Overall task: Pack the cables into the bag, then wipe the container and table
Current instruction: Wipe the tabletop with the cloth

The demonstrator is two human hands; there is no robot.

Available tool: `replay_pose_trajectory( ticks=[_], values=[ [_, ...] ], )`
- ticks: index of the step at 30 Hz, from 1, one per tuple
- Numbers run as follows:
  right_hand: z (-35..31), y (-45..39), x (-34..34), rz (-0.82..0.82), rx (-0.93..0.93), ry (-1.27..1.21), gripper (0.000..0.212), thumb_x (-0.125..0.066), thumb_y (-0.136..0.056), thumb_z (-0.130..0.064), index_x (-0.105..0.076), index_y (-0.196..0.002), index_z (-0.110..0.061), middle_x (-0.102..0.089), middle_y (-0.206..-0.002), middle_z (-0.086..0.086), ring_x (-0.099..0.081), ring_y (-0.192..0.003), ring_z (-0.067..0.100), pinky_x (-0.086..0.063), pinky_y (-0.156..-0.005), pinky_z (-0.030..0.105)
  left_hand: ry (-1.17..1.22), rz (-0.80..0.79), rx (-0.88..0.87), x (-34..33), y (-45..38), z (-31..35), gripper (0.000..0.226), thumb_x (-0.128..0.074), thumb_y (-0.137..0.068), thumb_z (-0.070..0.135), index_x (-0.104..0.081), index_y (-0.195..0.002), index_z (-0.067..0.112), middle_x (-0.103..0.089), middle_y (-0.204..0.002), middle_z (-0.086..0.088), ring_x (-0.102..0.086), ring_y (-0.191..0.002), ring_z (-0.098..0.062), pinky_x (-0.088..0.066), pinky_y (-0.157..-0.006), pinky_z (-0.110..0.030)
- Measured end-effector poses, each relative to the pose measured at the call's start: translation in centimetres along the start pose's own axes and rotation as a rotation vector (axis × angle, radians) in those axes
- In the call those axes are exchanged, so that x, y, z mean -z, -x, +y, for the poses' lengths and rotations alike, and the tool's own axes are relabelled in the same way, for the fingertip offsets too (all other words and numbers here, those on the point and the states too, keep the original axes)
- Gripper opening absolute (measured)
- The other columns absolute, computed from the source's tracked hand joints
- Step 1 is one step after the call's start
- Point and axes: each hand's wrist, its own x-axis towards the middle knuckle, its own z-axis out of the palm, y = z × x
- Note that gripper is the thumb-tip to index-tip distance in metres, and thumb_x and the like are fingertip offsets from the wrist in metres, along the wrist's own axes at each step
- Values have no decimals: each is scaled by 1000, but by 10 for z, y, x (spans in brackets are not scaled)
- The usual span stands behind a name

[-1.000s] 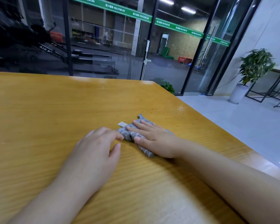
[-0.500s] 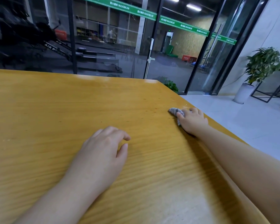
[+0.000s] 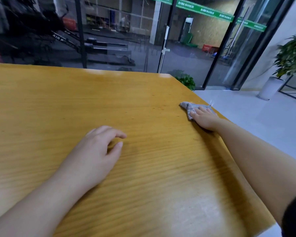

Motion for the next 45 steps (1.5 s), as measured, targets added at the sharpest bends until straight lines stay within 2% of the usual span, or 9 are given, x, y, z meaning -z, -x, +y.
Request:
replay_pose_trajectory(
  ticks=[6, 11, 24, 30, 35, 37, 39, 42, 45],
  values=[
    [2, -31, 3, 37, -74, -58, 60, -16, -99, -53, -12, -152, -27, -2, -161, 6, -3, -148, 25, -6, -117, 46, -16, -15, -13, 2, 1, -2, 18, -47, -87, 37, -59, -100, 38, -51, -103, 27, -45, -99, 3, -24, -85, 3],
    [1, -62, 4, 82, -94, -82, 58, -20, -99, -50, -21, -150, -22, -10, -159, 11, -10, -147, 28, -10, -116, 47, -29, -42, -18, -1, 1, -5, 28, -39, -83, 48, -58, -103, 42, -49, -106, 32, -45, -107, 6, -31, -87, -6],
    [-29, -106, 12, 60, -27, -84, 57, -23, -100, -46, -17, -152, -21, -13, -159, 11, -13, -146, 30, -10, -116, 45, -52, -13, 30, -7, -1, -9, 30, -40, -82, 47, -59, -104, 40, -49, -106, 33, -44, -107, 8, -27, -88, -1],
    [-74, -91, 12, 37, 141, -39, 52, -22, -101, -41, -26, -148, -19, -28, -152, 12, -22, -142, 28, -19, -114, 44, -58, -2, 20, -5, -1, -4, 30, -40, -83, 40, -59, -106, 38, -49, -106, 33, -42, -107, 10, -27, -88, -1],
    [-126, -48, 3, -54, 408, -6, 53, -18, -98, -45, -43, -131, -13, -40, -128, 9, -28, -136, 26, -23, -111, 42, -45, 38, 34, -1, -2, -1, 31, -42, -81, 38, -61, -105, 35, -53, -105, 27, -43, -102, 5, -27, -87, -2],
    [-142, -27, -2, -49, 527, 8, 49, -22, -101, -42, -37, -139, -14, -35, -140, 7, -19, -142, 22, -17, -115, 41, -43, 52, 28, 0, -2, 1, 33, -42, -80, 38, -62, -106, 34, -53, -106, 25, -43, -101, 4, -32, -85, -10],
    [-157, -1, -4, -81, 610, 45, 53, -23, -103, -41, -19, -151, -20, -13, -158, 5, -4, -148, 20, -6, -119, 39, -39, 66, 32, 2, -2, 2, 34, -42, -80, 38, -62, -106, 33, -53, -107, 24, -46, -102, 1, -36, -86, -18],
    [-166, 36, -6, -118, 692, 54, 54, -22, -103, -43, -7, -152, -28, 4, -161, 1, 7, -148, 16, 4, -117, 35, -33, 79, 36, 4, -2, 3, 34, -43, -79, 36, -63, -106, 31, -54, -106, 20, -50, -103, -7, -42, -89, -28],
    [-167, 68, -8, -152, 774, 56, 53, -23, -103, -42, -7, -152, -30, 5, -161, 1, 8, -147, 15, 5, -118, 36, -32, 99, 28, 6, -2, 4, 33, -44, -79, 34, -63, -105, 30, -54, -105, 21, -50, -103, -8, -36, -87, -21]
  ],
)
